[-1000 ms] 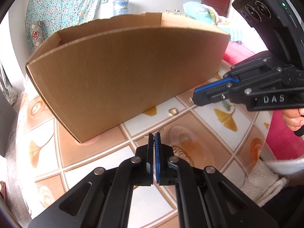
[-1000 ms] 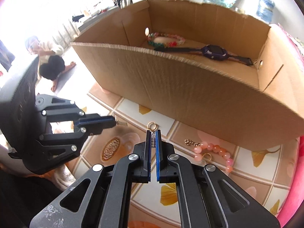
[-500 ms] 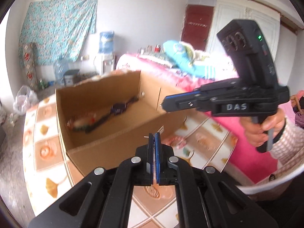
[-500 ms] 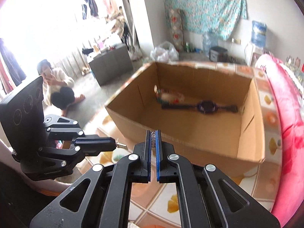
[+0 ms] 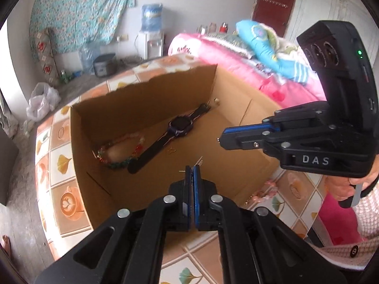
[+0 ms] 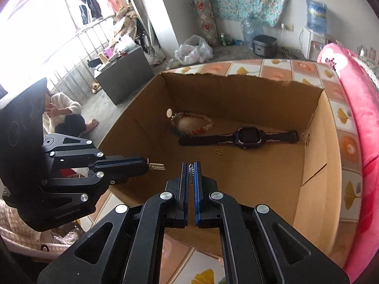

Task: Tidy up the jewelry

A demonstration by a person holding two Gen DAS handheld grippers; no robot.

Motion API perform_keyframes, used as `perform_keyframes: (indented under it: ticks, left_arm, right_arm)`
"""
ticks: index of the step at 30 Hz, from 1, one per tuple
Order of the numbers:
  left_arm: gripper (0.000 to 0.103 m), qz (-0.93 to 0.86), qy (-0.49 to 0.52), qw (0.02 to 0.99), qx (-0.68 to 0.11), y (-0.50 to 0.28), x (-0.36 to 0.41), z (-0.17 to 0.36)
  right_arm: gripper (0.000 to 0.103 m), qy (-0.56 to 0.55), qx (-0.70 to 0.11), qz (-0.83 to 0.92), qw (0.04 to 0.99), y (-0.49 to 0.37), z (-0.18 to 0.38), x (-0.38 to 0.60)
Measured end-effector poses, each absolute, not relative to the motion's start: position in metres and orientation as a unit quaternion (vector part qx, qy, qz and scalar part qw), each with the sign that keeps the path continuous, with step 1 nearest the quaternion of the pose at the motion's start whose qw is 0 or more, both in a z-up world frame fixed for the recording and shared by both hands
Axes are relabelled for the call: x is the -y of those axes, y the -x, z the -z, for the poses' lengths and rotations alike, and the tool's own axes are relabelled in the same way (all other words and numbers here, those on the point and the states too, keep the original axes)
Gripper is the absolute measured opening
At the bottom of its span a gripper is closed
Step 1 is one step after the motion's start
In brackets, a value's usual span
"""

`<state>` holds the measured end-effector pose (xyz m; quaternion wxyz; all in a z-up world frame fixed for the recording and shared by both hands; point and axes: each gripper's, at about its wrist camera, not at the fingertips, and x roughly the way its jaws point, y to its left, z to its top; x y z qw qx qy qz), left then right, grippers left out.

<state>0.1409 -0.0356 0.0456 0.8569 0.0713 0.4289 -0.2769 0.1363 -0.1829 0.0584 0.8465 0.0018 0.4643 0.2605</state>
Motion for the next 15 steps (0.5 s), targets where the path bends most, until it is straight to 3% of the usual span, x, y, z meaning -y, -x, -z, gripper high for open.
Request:
perform_keyframes:
  ticks: [10, 15]
  left_arm:
    - [0.002, 0.239, -0.070, 0.856, -0.453, -0.162, 0.030, -0.031]
    - [0.013, 0.235, -0.070, 0.860, -0.449, -0.162, 0.029, -0.034]
  right_arm:
    - [0.014, -0.051, -0.452, -0.259, 0.852, -0.144, -0.061, 0.202]
    - [0.015, -0.064, -0.439, -0.255, 0.859, -0.139, -0.070, 0.213]
